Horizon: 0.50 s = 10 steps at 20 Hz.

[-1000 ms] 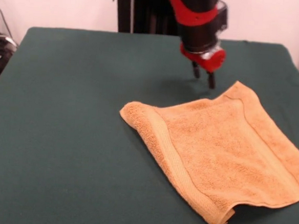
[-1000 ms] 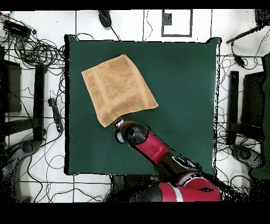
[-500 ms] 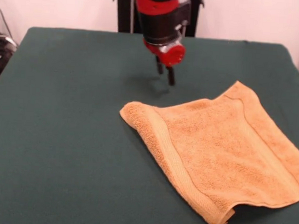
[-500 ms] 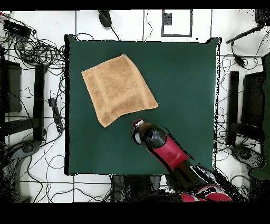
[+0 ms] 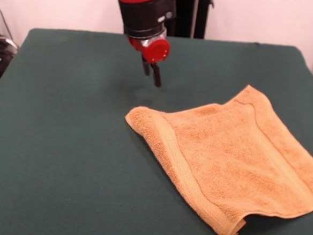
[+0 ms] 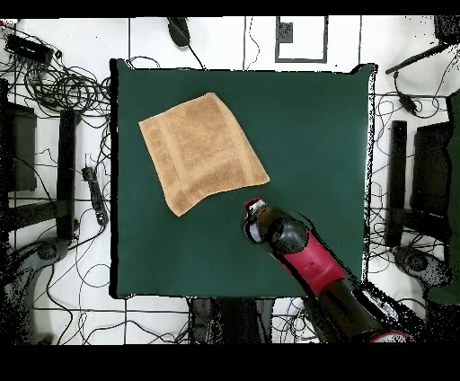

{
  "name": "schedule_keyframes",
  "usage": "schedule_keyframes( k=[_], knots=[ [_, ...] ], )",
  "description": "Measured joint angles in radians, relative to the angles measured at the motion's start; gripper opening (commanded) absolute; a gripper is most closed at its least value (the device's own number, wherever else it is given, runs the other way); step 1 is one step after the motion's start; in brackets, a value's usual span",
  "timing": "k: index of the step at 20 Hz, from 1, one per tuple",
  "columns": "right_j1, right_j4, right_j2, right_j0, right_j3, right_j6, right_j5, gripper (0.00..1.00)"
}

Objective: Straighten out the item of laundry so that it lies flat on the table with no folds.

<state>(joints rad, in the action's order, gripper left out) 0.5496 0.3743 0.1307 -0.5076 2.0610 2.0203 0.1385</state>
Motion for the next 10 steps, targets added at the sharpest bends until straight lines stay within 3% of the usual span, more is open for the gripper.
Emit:
schedule_keyframes(
  k=[10],
  knots=[
    [-0.025, -0.031, 0.120, -0.049, -0.037, 0.000, -0.067, 1.00]
  ],
)
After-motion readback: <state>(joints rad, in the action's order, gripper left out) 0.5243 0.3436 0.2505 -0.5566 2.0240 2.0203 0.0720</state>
